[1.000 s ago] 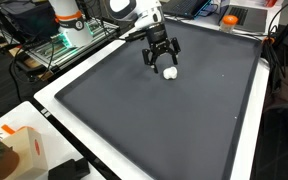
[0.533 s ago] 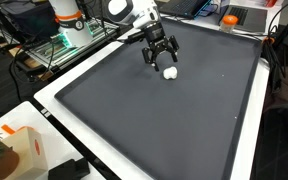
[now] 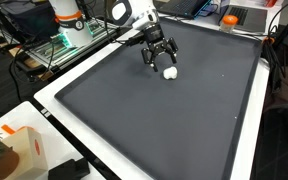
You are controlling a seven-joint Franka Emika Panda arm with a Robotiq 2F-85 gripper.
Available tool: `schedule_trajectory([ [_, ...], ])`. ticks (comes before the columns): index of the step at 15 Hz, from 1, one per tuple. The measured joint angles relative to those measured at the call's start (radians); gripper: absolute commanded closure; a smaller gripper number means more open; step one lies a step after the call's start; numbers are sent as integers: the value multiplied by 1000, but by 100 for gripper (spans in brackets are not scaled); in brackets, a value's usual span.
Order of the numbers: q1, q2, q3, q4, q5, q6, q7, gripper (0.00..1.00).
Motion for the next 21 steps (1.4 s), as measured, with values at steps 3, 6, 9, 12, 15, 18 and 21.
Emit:
schedule_trajectory([
  [3,-37,0,89,10,184,41,-152,0],
  [6,-86,-8,163,24,321,71,-279,0],
  [9,-168,-95,186,14,291,77,-378,0],
  [12,-240,-248,133,-8,43,28,-394,0],
  [15,-262,-418,39,-3,-150,-183,-479,0],
  [18,-199,-524,-137,29,-174,-431,-660,0],
  [21,-91,-530,-339,143,-319,-681,-692,0],
])
